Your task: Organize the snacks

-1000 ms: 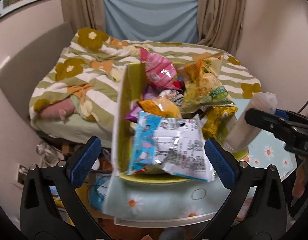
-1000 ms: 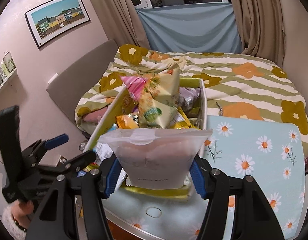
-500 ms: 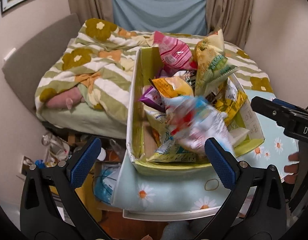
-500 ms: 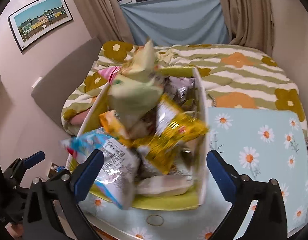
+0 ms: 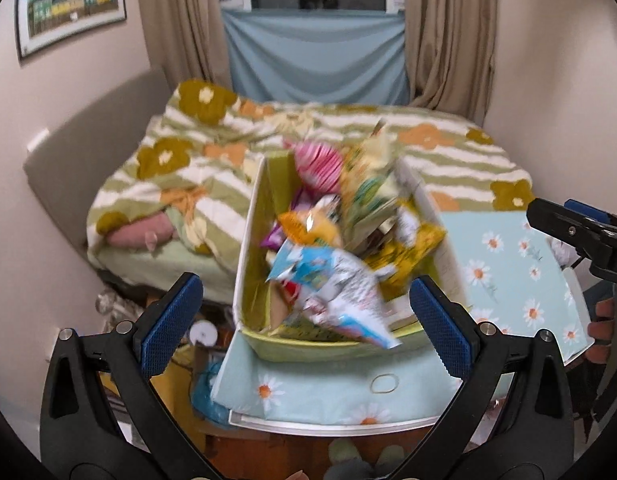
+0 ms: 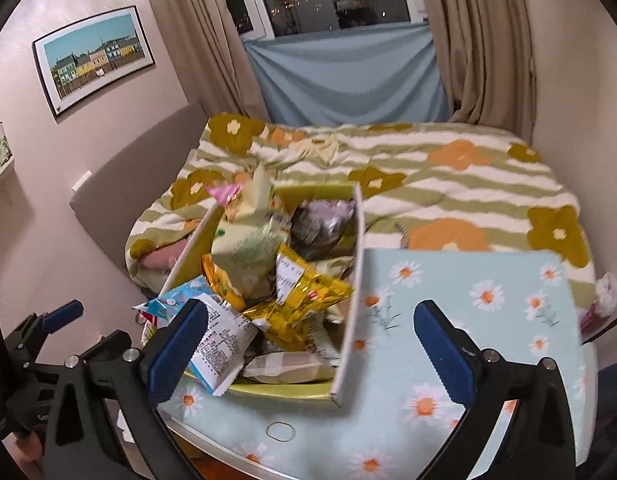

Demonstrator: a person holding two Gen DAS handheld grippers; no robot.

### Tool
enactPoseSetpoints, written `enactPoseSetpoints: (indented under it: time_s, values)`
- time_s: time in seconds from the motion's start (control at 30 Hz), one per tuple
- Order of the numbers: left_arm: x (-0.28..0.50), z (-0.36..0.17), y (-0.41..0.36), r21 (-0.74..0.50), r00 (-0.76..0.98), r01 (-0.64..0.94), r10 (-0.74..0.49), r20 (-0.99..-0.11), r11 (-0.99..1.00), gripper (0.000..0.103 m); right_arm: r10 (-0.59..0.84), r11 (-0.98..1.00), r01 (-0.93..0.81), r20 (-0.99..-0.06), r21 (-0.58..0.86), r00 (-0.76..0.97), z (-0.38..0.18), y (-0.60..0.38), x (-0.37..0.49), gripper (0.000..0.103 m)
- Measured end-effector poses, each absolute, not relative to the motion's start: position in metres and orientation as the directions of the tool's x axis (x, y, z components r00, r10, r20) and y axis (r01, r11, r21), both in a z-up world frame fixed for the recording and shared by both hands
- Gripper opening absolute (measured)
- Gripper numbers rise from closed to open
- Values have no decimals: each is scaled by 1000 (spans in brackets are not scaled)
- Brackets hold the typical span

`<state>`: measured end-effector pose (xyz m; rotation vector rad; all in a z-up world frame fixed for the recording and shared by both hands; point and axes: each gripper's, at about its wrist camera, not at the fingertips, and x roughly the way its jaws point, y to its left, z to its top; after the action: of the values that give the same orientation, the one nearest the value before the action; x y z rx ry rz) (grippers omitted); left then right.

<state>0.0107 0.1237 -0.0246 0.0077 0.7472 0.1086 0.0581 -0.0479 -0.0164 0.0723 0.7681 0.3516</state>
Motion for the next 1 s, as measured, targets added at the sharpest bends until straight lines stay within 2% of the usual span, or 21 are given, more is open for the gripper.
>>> enactPoseSetpoints:
  time_s: [0.23,0.57,1.0]
  values:
    - [-17,12,87,17,794,-51,51,-606,999,103,225,974,-195,-642,119,733,27,-95,12,103]
    - [-42,22,61,-9,826,26,-26,-562,1000,103,77,997,-70,-626,36,776,39,-125,-35,103]
    - [-53,24,49,-7,837,63,-57,-544,998,103,30,1000,-19,-602,24,798,40,-132,-54,103]
